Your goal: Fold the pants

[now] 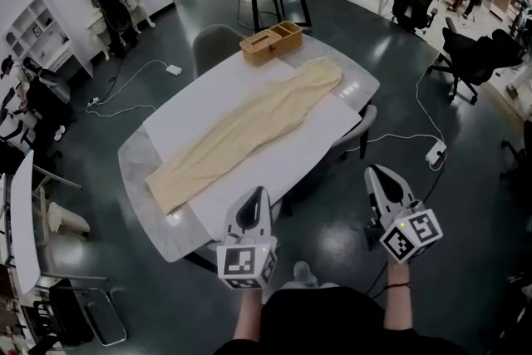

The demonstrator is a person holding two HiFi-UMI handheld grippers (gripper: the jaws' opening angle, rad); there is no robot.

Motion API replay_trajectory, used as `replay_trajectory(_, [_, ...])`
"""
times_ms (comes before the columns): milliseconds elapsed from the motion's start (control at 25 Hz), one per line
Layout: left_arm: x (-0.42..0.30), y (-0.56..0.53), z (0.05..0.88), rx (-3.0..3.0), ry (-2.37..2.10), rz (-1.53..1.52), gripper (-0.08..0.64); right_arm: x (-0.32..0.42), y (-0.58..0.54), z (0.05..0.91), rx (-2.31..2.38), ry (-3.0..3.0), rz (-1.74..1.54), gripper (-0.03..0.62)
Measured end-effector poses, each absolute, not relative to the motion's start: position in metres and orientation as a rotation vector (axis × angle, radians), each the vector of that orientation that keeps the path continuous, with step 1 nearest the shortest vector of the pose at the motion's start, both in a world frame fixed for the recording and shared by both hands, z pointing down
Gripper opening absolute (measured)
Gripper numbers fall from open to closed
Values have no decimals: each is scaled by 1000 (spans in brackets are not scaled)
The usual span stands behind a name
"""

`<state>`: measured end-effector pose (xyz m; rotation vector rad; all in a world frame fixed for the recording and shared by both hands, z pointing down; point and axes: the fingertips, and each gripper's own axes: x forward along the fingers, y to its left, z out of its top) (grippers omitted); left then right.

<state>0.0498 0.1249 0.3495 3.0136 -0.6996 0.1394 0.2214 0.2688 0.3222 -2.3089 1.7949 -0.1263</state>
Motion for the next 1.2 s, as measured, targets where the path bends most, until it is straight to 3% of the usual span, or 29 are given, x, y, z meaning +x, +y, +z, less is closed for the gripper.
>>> replay_trajectory(640, [91,75,363,2978,-690,167,14,262,216,334,-2305,1763,-172,14])
replay_trajectory(1200, [192,2,373,2918,-821,207,14,374,110,340,-2182,1894,-246,14])
